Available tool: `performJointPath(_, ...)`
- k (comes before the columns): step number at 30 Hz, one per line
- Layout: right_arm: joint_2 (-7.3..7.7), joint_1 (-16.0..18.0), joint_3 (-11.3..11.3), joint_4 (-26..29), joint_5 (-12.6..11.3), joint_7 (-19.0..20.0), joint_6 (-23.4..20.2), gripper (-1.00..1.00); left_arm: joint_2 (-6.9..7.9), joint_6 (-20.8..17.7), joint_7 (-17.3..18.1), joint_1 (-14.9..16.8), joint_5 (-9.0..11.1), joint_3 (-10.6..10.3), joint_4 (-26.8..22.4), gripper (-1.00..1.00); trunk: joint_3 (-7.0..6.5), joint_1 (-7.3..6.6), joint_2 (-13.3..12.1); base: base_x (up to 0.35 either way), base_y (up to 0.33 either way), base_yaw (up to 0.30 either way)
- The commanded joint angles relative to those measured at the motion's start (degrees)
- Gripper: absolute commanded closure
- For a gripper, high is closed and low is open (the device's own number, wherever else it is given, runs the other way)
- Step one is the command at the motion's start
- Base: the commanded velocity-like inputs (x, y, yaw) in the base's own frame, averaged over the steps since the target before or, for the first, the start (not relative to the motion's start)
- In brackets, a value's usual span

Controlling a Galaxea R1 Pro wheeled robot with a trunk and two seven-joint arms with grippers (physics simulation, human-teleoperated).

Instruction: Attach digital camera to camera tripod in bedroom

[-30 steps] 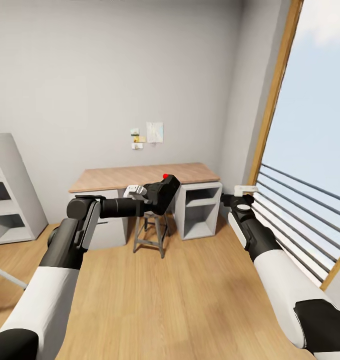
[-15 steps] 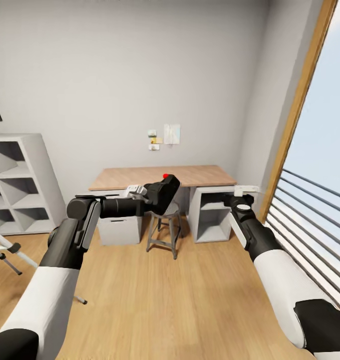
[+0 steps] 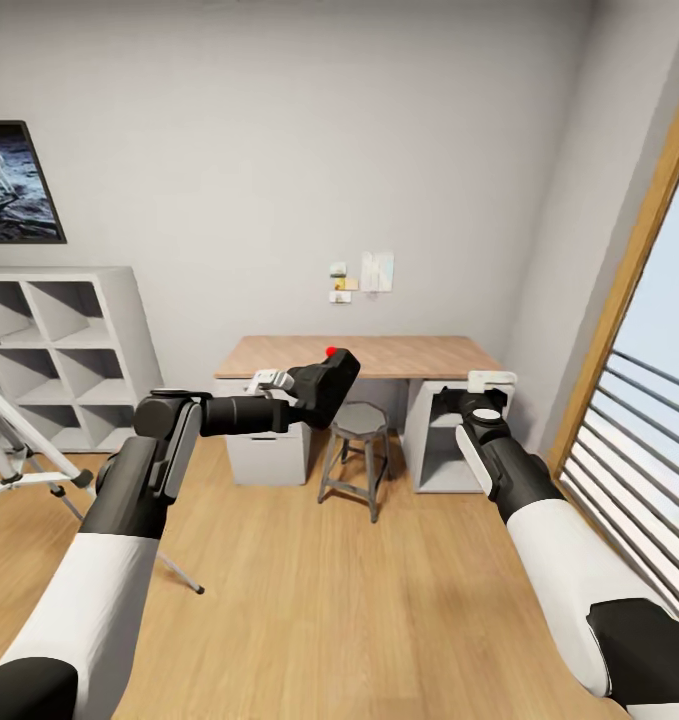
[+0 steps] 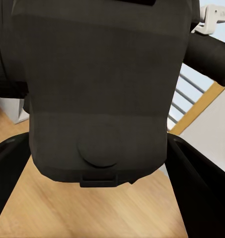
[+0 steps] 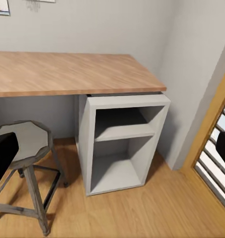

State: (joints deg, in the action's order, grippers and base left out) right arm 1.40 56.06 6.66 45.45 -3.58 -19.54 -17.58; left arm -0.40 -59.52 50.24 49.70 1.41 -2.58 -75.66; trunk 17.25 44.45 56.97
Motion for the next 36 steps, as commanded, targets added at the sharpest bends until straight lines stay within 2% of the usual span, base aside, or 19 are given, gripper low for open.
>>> performJointPath(1, 0.09, 0.1, 0.4, 0.1, -0.4, -0.5, -0.3, -1.0, -0.03, -0.5, 0.0, 0.0, 0.3, 0.0, 0.0, 1.0, -0.11, -0.22, -0.4, 0.0, 0.0, 0.017)
performJointPath(11, 0.09, 0.1, 0.4, 0.1, -0.4, -0.5, -0.3, -1.0, -0.04, -0.5, 0.0, 0.0, 0.3, 0.0, 0.0, 1.0, -1.9, -2.42, -4.4, 0.0, 0.0, 0.07)
performJointPath(36, 0.09, 0.0, 0.4, 0.1, -0.4, -0.5, -0.3, -1.0, -0.09, -0.5, 0.2, 0.1, 0.3, 0.0, -0.1, 1.0, -6.39, -7.91, -14.4, 0.0, 0.0, 0.284)
